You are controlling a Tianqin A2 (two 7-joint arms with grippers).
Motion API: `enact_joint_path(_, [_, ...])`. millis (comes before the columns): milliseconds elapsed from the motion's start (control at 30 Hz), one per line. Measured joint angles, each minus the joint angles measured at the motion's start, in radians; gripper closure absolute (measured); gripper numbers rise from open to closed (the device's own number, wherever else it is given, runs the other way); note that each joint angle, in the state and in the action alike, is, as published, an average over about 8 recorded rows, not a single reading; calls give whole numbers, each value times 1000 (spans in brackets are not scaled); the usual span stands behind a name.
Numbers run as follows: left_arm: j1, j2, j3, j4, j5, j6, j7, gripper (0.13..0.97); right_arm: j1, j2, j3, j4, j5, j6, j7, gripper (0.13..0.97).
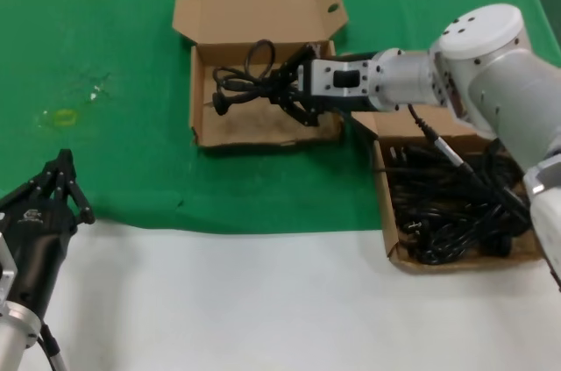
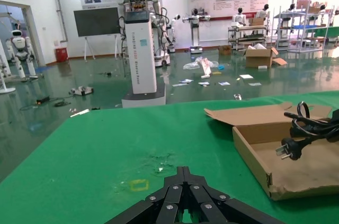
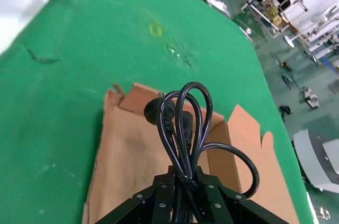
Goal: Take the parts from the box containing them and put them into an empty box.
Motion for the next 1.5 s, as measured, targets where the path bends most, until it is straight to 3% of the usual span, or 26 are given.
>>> enact_joint_path(600, [0,0,0,0,0,0,0,953,-45,-12,-442,58,419,146,5,879])
enact_joint_path(867, [0,0,0,0,0,0,0,953,-48,-12,-589,70,579,172,-6,847])
enact_joint_path(1167, [0,0,0,0,0,0,0,953,-52,-12,-663,66,671,186,-25,801])
enact_joint_path(1500, [0,0,0,0,0,0,0,953,-45,-12,-610,42,679,172,-59,630])
